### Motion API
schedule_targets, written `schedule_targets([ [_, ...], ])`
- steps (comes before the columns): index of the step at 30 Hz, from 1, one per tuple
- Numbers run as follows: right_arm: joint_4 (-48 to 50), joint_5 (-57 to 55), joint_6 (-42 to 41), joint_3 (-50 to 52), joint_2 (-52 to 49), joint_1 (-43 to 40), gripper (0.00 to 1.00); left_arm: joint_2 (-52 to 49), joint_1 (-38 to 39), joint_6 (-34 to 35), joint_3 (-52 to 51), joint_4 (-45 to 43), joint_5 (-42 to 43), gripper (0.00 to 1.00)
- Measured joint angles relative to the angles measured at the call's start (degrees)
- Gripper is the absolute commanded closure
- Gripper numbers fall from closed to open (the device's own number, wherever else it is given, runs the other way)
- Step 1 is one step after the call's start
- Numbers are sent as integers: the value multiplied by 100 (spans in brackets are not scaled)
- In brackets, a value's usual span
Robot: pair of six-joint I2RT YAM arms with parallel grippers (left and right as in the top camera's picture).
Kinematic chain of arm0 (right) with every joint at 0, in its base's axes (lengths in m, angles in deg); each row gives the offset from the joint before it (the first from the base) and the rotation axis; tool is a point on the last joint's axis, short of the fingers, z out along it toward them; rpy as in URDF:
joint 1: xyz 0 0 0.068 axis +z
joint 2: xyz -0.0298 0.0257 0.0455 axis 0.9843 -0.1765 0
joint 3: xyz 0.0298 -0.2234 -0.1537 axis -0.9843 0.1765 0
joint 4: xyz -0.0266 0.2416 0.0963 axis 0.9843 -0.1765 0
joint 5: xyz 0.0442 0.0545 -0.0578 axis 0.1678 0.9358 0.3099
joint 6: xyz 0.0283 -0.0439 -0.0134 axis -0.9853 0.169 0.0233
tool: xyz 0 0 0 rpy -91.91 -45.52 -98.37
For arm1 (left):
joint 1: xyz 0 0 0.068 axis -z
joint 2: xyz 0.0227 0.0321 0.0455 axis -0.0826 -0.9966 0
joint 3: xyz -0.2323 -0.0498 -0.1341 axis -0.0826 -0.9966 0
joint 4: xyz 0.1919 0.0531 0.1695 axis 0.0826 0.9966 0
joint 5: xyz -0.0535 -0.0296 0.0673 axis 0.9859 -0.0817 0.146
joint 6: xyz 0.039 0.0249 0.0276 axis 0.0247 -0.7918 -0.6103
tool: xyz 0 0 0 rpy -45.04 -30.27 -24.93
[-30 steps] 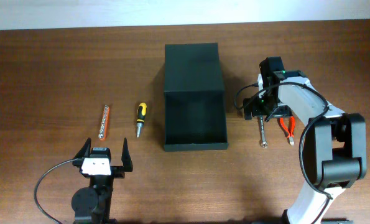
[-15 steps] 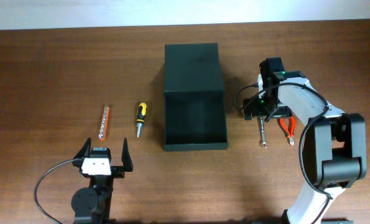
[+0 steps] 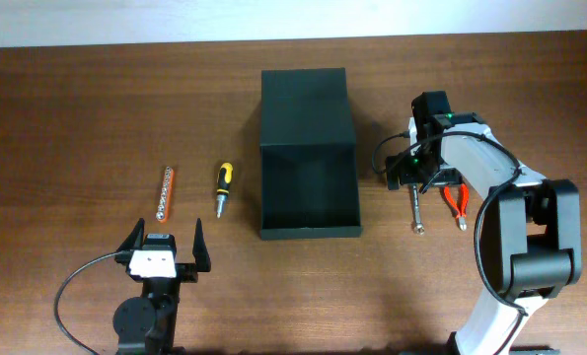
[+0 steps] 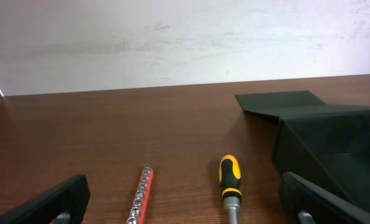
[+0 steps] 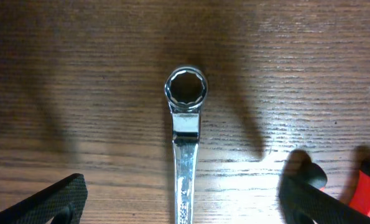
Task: Pack container
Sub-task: 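Lower the right gripper onto the wrench shaft and align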
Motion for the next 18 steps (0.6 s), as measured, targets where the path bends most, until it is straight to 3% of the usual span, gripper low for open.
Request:
schedule_targets([
  [18, 90, 2, 2, 295, 0, 0, 1, 0, 0, 0, 0, 0, 0, 1],
])
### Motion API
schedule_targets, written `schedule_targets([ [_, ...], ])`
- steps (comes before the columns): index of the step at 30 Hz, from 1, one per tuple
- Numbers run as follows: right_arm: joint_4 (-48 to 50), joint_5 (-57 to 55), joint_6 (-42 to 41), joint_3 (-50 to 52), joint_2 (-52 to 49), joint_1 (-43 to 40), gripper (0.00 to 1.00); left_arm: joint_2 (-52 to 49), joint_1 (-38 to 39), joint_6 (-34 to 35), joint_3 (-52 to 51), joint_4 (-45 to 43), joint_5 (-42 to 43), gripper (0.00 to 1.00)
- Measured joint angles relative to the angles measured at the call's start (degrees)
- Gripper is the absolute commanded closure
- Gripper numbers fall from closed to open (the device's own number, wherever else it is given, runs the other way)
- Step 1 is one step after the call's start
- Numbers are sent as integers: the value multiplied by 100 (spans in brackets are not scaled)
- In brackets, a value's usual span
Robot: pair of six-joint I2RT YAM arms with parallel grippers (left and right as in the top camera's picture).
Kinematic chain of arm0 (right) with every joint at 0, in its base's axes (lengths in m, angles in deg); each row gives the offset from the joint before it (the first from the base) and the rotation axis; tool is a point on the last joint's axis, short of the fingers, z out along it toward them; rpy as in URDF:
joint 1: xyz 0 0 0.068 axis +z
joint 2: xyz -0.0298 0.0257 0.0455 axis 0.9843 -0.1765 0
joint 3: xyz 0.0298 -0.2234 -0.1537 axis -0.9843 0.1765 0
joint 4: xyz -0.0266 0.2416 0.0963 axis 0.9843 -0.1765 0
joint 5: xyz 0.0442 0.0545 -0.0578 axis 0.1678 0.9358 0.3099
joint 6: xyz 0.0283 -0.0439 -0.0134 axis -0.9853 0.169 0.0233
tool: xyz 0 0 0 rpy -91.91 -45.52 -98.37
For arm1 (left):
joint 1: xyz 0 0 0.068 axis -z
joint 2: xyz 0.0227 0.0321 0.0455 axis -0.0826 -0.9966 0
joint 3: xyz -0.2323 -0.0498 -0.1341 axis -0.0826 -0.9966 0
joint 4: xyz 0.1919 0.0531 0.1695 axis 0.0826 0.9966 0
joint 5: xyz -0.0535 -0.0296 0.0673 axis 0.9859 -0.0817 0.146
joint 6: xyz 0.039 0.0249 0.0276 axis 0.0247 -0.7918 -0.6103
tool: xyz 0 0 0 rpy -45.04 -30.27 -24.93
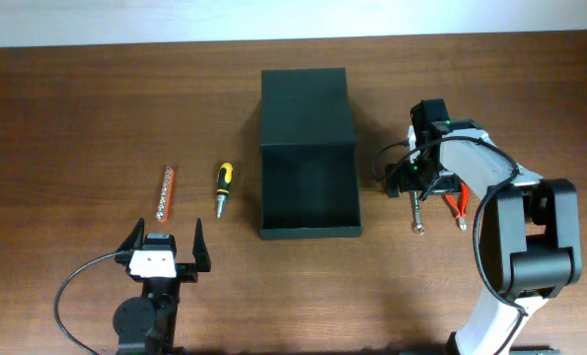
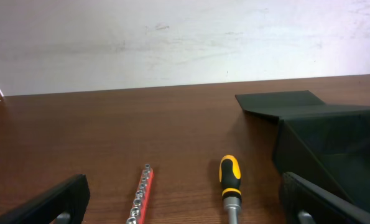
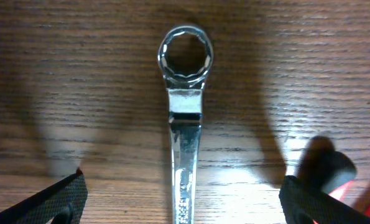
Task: Pack container
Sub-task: 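Lower the right gripper onto the wrench shaft and align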
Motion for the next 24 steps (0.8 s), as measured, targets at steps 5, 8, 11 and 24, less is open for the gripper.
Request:
schedule_targets([
  [5, 2, 0, 0, 0, 0, 0, 1, 0, 0, 0, 0, 0, 0, 1],
  [8, 7, 0, 0, 0, 0, 0, 1, 0, 0, 0, 0, 0, 0, 1],
  [11, 9, 0, 0, 0, 0, 0, 1, 0, 0, 0, 0, 0, 0, 1],
  [24, 22, 0, -13, 0, 0, 0, 18, 0, 0, 0, 0, 0, 0, 1],
])
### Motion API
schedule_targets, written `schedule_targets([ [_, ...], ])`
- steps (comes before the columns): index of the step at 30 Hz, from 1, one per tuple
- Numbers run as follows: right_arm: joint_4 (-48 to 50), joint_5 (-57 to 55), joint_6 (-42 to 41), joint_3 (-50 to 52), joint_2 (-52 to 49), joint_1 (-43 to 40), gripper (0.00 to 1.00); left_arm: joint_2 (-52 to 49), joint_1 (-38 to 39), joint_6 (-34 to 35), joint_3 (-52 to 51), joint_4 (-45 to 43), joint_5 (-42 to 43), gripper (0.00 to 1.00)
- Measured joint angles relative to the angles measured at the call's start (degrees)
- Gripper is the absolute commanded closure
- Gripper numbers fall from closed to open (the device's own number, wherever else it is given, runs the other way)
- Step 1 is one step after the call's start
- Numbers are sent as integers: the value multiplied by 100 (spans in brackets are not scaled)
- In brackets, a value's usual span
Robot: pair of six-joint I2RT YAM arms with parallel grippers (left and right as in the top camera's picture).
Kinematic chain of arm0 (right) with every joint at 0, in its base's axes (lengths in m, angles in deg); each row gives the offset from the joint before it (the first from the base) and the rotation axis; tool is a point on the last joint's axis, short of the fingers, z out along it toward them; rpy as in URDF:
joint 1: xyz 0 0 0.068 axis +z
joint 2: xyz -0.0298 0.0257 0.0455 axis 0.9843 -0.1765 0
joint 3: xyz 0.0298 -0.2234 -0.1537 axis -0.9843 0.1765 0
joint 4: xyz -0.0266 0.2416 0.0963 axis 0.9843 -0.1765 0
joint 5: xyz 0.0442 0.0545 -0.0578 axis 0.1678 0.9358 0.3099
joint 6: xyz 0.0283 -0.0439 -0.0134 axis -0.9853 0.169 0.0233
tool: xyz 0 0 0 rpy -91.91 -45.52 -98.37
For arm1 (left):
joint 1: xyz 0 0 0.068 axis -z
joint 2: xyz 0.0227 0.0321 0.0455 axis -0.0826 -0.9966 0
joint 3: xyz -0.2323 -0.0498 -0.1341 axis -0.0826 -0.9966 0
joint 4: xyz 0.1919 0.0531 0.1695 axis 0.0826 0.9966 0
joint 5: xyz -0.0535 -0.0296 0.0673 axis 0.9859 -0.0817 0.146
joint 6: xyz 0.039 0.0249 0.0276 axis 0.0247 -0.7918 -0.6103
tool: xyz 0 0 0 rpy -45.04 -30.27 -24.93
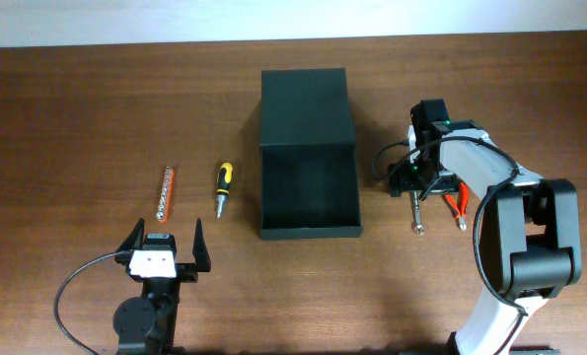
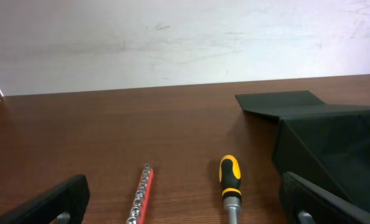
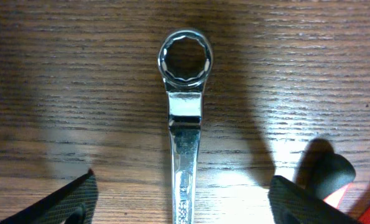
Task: Pack container
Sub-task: 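Lower the right gripper onto the wrench shaft and align, then close the right gripper on the wrench shaft and lift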
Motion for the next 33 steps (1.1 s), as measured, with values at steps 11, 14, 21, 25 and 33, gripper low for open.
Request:
schedule_targets([
  [11, 0, -2, 0, 0, 0, 0, 36, 0, 0, 0, 0, 0, 0, 1],
  [14, 0, -2, 7, 0, 0, 0, 41, 0, 0, 0, 0, 0, 0, 1],
  [21, 0, -2, 7, 0, 0, 0, 51, 0, 0, 0, 0, 0, 0, 1],
  [25, 0, -2, 9, 0, 0, 0, 58, 0, 0, 0, 0, 0, 0, 1],
  [33, 0, -4, -4, 0, 0, 0, 68, 0, 0, 0, 0, 0, 0, 1],
])
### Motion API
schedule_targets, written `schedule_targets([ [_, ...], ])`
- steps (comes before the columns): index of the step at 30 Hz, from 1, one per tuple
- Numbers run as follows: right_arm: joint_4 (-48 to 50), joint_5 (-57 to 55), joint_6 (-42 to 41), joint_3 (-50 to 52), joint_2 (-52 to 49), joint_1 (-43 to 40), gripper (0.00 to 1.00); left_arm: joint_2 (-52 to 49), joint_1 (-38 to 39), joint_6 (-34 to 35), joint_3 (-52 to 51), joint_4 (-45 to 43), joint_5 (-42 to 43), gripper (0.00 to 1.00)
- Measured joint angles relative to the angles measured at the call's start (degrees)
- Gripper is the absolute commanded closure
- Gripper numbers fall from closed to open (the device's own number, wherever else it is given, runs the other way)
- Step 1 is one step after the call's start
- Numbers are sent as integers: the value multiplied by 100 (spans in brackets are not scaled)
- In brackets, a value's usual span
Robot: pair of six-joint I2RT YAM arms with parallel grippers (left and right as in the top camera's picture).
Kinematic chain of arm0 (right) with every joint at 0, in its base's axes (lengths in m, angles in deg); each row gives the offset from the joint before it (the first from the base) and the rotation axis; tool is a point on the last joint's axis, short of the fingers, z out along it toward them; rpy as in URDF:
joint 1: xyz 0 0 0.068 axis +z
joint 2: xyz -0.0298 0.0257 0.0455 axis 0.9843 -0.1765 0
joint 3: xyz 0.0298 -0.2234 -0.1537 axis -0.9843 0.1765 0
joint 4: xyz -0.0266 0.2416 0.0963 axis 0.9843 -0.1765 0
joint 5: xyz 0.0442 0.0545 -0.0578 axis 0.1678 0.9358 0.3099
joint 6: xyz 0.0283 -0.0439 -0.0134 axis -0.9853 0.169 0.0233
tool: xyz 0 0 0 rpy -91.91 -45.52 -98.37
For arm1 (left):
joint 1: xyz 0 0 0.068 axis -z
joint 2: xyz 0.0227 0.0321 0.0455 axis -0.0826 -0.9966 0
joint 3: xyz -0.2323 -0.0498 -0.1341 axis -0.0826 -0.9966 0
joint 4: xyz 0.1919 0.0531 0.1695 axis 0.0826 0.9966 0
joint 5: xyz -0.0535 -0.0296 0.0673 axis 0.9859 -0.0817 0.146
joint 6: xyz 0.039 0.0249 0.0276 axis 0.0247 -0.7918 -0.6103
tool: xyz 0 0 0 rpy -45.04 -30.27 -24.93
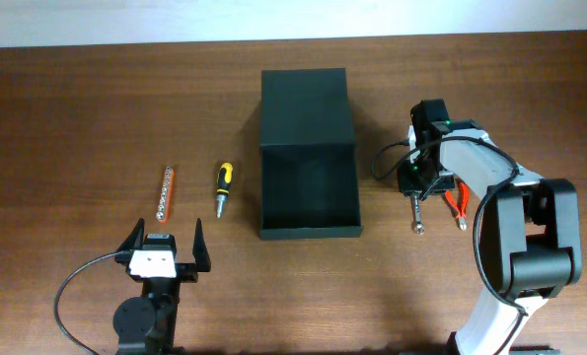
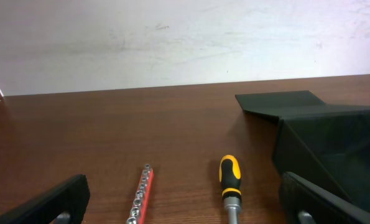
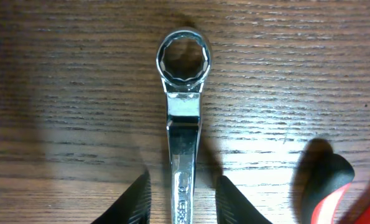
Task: Pack container
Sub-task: 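Close the right gripper on the wrench shaft and lift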
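Note:
A silver ring wrench (image 3: pixel 183 124) lies on the table, right of the open black container (image 1: pixel 310 233). My right gripper (image 3: pixel 183 208) is down over the wrench (image 1: pixel 415 212). Its fingers (image 3: pixel 140 202) stand close on either side of the shaft, and a narrow gap shows on each side. My left gripper (image 2: pixel 185 208) rests open near the front edge, with nothing between its fingers. Ahead of it lie a yellow-and-black screwdriver (image 2: pixel 229 180) and a red socket rail (image 2: pixel 141 193).
Red-handled pliers (image 1: pixel 458 205) lie just right of the wrench, and one handle (image 3: pixel 349 196) shows at the right of the right wrist view. The container's lid (image 1: pixel 304 104) is folded open towards the back. The screwdriver (image 1: pixel 223 183) and socket rail (image 1: pixel 165 192) sit left of the container.
My right gripper's fingers have closed in from wide apart to close beside the wrench shaft. The wrench has not shifted. The left arm is as it was.
My right gripper hung wide open over the wrench's ring end. It then stood slightly further along the shaft and nearer the table. After that the fingers began to come inward, and now they flank the shaft narrowly. The left arm stayed still throughout.

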Motion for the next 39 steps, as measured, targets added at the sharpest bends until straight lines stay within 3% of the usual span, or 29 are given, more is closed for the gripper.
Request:
schedule_targets([
  [16, 0, 0, 2, 0, 0, 0, 81, 0, 0, 0, 0, 0, 0, 1],
  [39, 0, 0, 0, 0, 0, 0, 90, 0, 0, 0, 0, 0, 0, 1],
])
